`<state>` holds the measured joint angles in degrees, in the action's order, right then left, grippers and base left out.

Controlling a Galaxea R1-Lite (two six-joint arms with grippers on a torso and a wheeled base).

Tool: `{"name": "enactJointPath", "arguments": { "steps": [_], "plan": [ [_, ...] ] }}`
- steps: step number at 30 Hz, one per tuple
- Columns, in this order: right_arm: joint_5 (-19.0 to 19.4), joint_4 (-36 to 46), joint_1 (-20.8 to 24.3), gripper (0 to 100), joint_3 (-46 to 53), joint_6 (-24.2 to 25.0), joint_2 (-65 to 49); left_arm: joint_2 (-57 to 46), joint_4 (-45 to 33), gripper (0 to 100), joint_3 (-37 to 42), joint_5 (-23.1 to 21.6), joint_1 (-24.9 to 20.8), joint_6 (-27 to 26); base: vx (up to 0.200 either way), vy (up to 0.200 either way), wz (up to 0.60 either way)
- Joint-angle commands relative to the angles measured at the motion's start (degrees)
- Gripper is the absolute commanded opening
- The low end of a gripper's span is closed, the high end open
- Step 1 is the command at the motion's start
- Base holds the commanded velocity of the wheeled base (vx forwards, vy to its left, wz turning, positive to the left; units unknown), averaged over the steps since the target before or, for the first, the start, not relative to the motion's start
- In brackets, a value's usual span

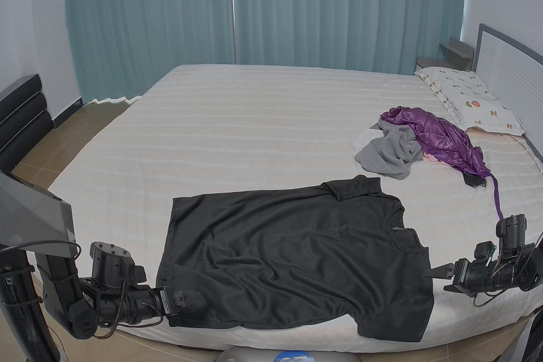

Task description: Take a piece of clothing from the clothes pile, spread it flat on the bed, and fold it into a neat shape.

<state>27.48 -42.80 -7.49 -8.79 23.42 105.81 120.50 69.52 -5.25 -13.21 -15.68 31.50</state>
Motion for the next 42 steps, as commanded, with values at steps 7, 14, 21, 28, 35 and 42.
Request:
{"name": "enactJointPath", "arguments": {
  "steps": [7,14,21,28,35,42],
  "plan": [
    [0.56,0.00,-0.07,100,0.35,-0.04,0.09,3.69,0.26,100,2.27,-2.43,0.30,-10.67,0.000,0.000,0.00],
    [0.47,0.00,-0.07,100,0.62,-0.22,-0.35,7.82,5.54,100,2.00,-1.99,0.21,-11.37,0.000,0.000,0.00],
    [0.47,0.00,-0.07,100,0.70,-0.13,-0.35,11.33,12.83,100,4.20,-1.90,0.21,-11.20,0.000,0.000,0.00],
    [0.47,0.00,-0.07,100,0.62,-0.13,-0.35,11.68,14.15,100,4.73,-2.25,0.38,-11.02,0.000,0.000,0.00],
    [0.47,0.00,-0.07,100,0.62,-0.13,-0.43,11.51,14.41,100,4.90,-2.43,0.56,-11.02,0.000,0.000,0.00],
    [0.47,0.00,-0.07,100,0.62,-0.04,-0.61,11.33,14.32,100,5.17,-2.52,0.91,-11.11,0.000,0.000,0.00]
  ]
}}
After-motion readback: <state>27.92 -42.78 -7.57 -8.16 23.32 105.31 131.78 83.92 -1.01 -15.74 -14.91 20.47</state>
